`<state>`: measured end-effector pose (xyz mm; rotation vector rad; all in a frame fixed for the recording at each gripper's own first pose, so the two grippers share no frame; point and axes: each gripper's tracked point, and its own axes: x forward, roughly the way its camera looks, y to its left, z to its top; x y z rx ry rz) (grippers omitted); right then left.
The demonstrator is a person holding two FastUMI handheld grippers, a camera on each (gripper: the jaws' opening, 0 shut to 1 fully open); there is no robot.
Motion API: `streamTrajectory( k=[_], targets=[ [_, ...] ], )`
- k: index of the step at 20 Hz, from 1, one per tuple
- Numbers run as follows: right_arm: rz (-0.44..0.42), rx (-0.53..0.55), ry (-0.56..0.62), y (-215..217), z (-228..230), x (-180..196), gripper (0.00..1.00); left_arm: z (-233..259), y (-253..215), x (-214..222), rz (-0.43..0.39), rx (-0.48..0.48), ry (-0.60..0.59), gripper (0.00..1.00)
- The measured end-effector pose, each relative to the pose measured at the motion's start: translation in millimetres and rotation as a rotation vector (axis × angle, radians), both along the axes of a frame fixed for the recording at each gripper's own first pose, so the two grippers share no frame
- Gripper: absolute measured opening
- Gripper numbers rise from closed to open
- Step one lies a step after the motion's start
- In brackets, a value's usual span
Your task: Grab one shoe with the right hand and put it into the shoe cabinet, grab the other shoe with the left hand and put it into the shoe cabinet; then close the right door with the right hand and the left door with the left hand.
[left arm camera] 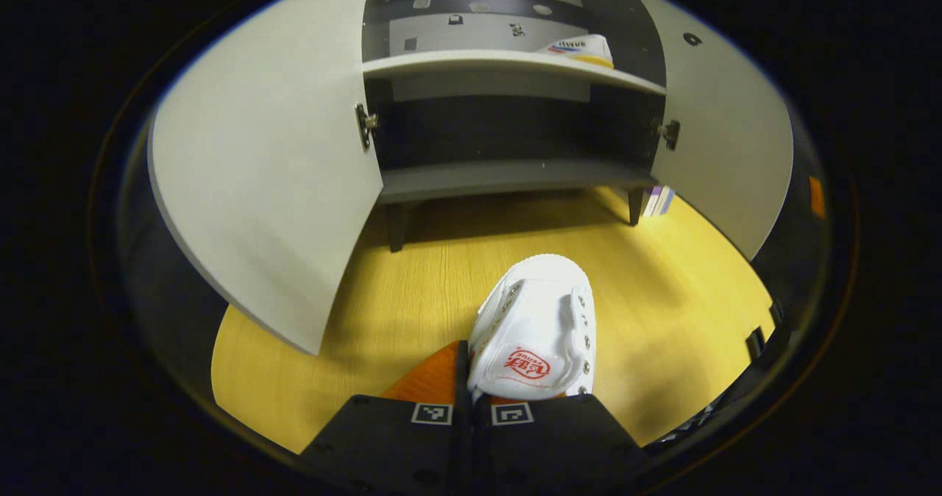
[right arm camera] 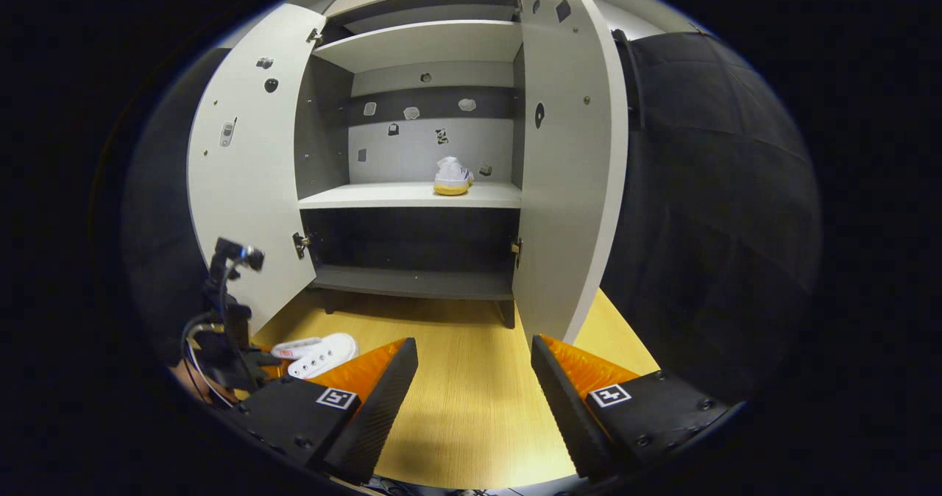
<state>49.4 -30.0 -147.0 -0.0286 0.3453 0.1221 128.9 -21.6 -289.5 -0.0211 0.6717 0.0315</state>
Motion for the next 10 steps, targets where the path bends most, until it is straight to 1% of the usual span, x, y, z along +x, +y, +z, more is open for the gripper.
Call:
streamTrajectory(
  k=[3,5,7,10],
  targets=[
    [0.017,-0.01,-0.023,-6,6,-2,0.98,73,-10,30,0.011,0.0,-0.085,0.05],
    [0.019,0.009,-0.033,-9,9,0,0.98,119,-17,54,0.03,-0.04,-0.138,0.05],
    [0.046,0.03,-0.034,-4,9,4,0.98,165,-21,78,0.052,-0.073,-0.184,0.05],
    [0.089,0.046,-0.041,-2,10,11,0.98,226,-20,121,0.04,-0.047,-0.25,0.05]
  ],
)
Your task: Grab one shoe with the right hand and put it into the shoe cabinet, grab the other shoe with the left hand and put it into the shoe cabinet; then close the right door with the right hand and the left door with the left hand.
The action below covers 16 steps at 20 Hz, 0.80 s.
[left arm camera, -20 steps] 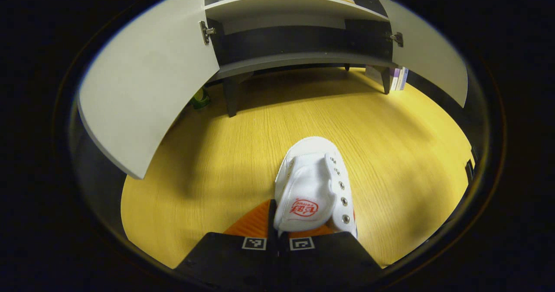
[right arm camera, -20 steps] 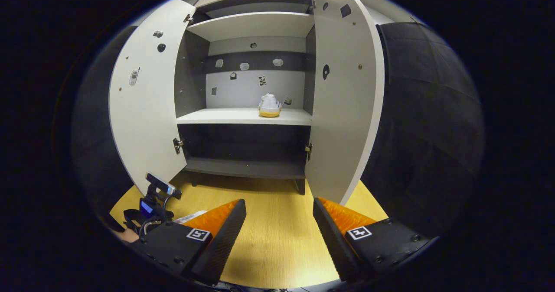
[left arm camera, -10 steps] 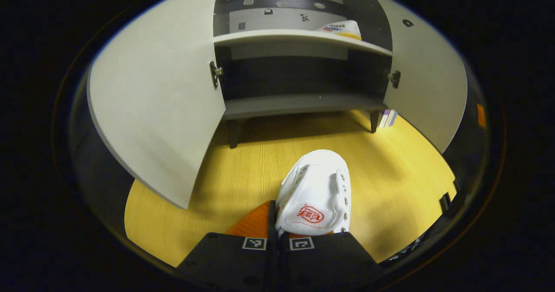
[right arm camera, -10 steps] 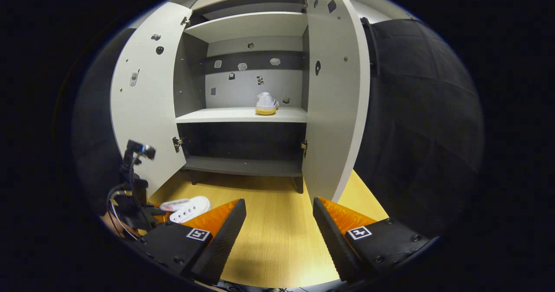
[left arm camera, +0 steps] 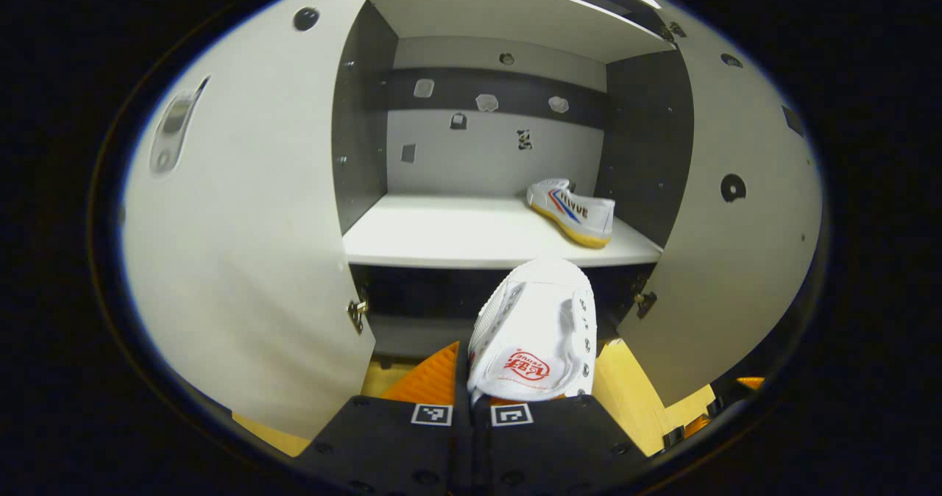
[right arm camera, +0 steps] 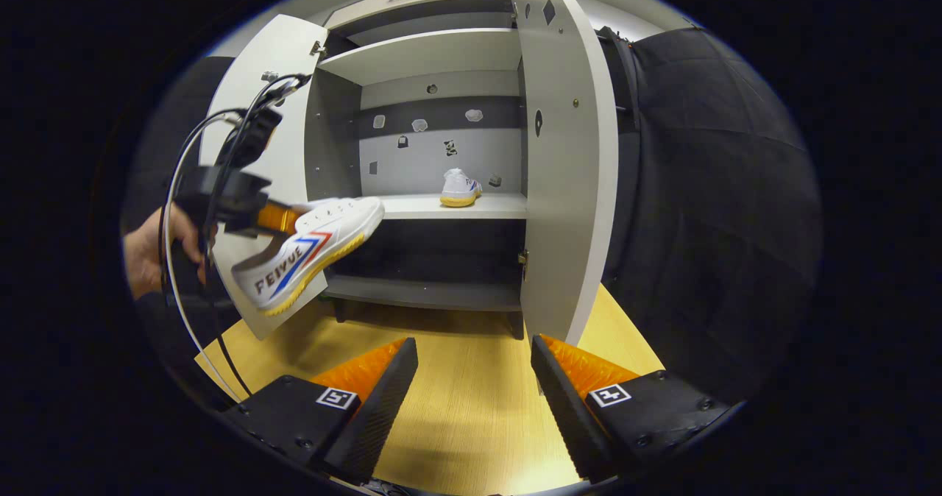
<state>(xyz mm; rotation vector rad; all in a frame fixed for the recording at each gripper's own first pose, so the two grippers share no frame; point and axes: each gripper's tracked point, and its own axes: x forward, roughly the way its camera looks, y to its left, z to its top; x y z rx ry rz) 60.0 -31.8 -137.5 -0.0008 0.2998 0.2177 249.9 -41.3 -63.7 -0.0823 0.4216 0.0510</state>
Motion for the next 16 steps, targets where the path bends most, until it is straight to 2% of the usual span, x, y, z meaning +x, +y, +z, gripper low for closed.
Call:
streamTrajectory(
  k=[3,7,12,16],
  targets=[
    [0.061,0.014,-0.001,6,-3,2,0.98,44,9,49,0.01,0.056,-0.057,0.05],
    [0.135,0.001,0.007,9,-10,0,0.98,69,22,120,0.037,0.04,-0.043,0.05],
    [0.195,0.016,0.028,10,-20,-5,0.98,61,46,213,0.081,0.044,0.056,0.05],
    [0.206,0.017,0.073,7,-35,-8,0.99,43,63,267,0.116,0.119,0.161,0.05]
  ],
)
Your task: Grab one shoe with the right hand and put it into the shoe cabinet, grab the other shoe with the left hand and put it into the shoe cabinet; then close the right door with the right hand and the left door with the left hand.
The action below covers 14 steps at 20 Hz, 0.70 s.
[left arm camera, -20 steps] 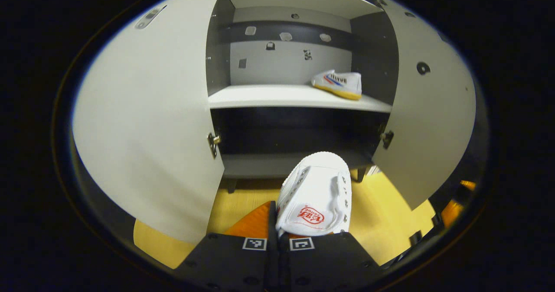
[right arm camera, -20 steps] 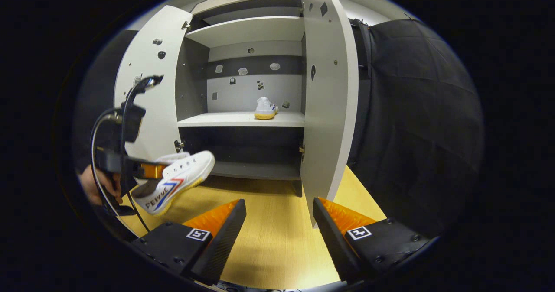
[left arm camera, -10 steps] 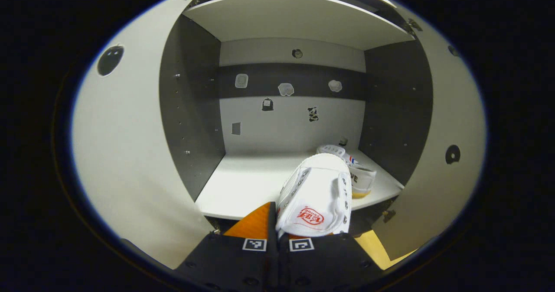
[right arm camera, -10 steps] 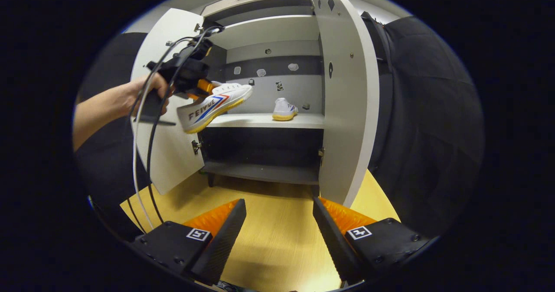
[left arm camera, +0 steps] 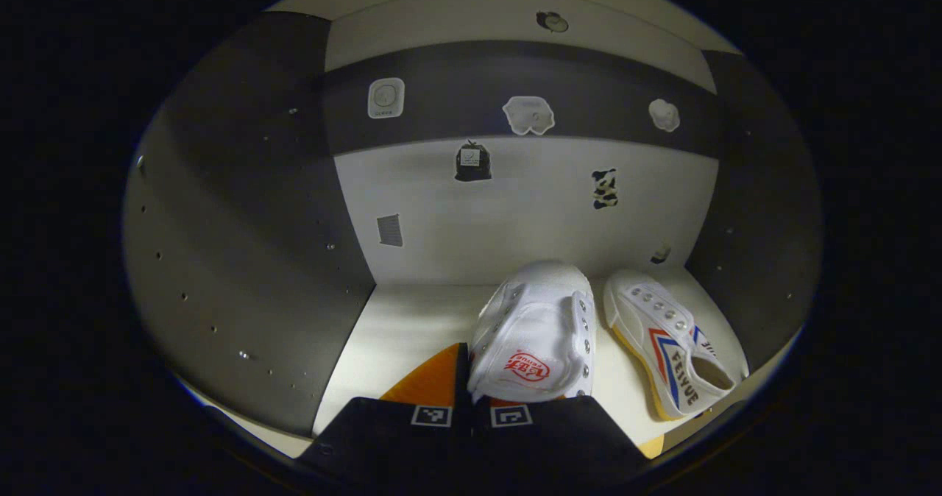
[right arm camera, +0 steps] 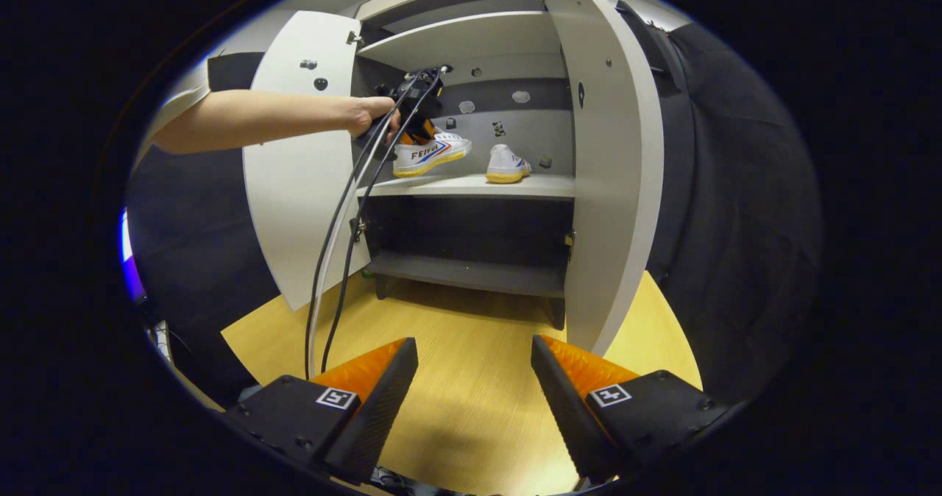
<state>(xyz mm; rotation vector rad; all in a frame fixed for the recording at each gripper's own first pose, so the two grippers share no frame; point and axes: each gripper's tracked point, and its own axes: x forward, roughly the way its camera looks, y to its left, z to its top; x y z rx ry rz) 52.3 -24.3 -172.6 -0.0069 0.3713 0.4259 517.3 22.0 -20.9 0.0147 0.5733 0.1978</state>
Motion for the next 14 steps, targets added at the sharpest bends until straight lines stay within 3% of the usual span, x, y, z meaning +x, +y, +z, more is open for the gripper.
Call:
streamTrajectory(
  k=[3,7,10,14],
  targets=[
    [-0.019,-0.008,0.005,-6,-3,0,0.99,-24,0,17,-0.021,0.07,0.1,0.05],
    [-0.053,-0.027,0.007,-14,-4,-1,0.99,-35,-2,18,-0.008,0.086,0.14,0.07],
    [-0.09,-0.03,-0.003,-22,2,-1,0.99,-14,-9,2,-0.056,0.073,0.095,0.22],
    [-0.129,0.003,-0.046,-27,34,-3,0.99,11,-23,-50,-0.118,-0.029,-0.027,0.7]
  ],
)
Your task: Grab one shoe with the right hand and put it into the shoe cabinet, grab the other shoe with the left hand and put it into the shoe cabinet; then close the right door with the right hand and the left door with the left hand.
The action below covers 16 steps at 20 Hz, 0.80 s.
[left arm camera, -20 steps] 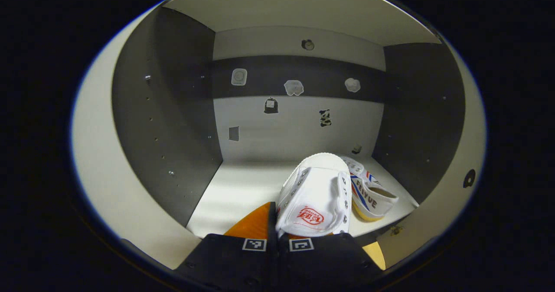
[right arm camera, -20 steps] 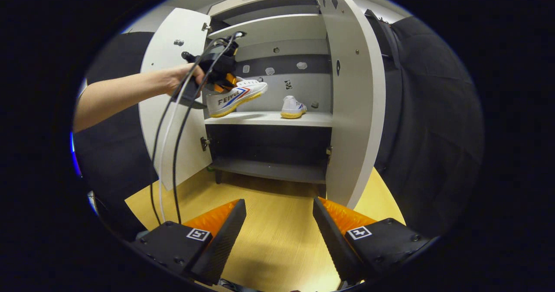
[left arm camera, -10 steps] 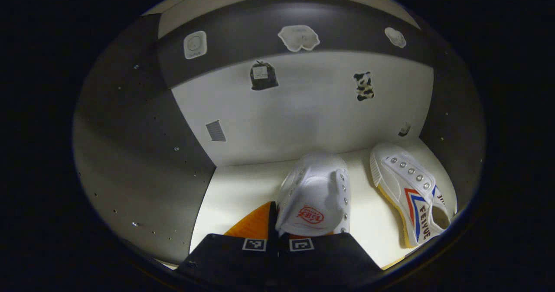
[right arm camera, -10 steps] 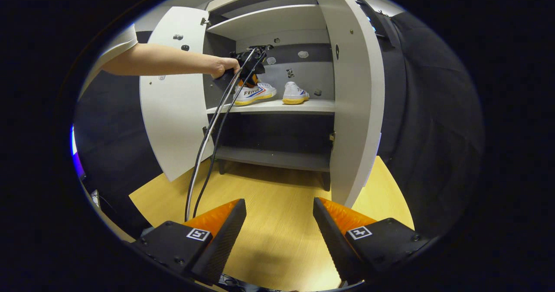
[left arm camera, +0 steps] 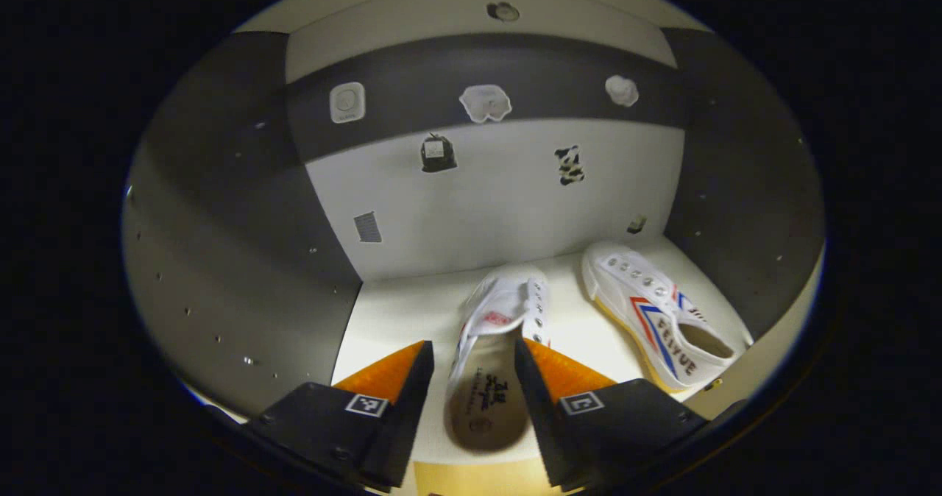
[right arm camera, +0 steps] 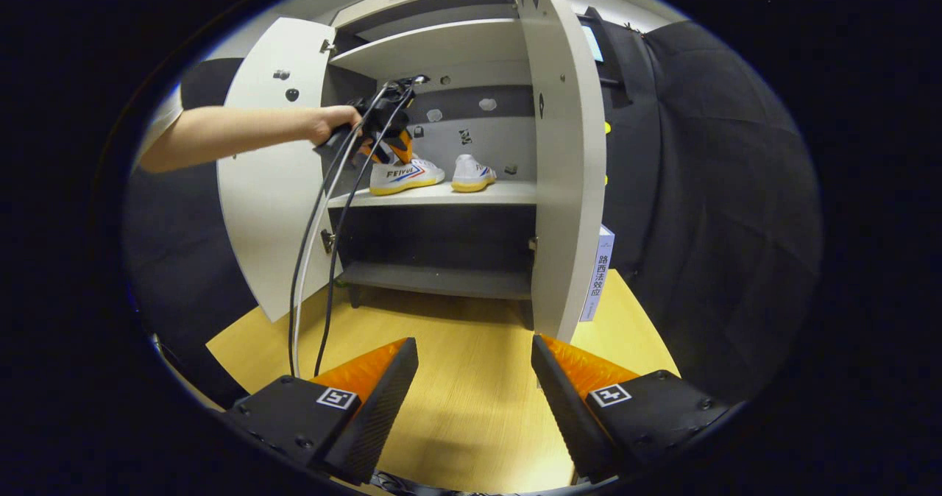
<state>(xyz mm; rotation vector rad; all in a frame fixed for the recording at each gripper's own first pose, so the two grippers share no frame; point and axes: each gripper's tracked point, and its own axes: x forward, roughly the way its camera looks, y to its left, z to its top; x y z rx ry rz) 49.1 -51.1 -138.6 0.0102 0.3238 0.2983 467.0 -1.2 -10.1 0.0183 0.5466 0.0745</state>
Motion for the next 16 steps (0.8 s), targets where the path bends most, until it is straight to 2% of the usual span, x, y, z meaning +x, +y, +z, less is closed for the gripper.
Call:
streamTrajectory(
  k=[1,2,3,6,9,13,16],
  targets=[
    [-0.008,0.008,-0.018,-3,12,-3,0.99,5,-5,-17,-0.003,-0.047,-0.037,0.77],
    [-0.021,0.015,-0.036,-7,23,-4,0.98,12,-9,-34,-0.008,-0.074,-0.085,0.91],
    [-0.039,0.018,-0.045,-12,32,-5,0.98,17,-11,-50,-0.018,-0.072,-0.13,0.97],
    [-0.13,0.042,-0.074,-37,65,-5,0.98,34,-9,-107,-0.026,-0.005,-0.258,0.98],
    [-0.24,0.068,-0.121,-64,101,5,0.98,43,-23,-165,-0.057,-0.014,-0.346,0.98],
    [-0.349,0.117,-0.186,-103,153,15,0.98,29,-25,-235,-0.041,-0.022,-0.388,0.97],
    [-0.407,0.133,-0.225,-133,186,22,0.98,17,-38,-273,-0.082,-0.069,-0.398,0.97]
  ],
)
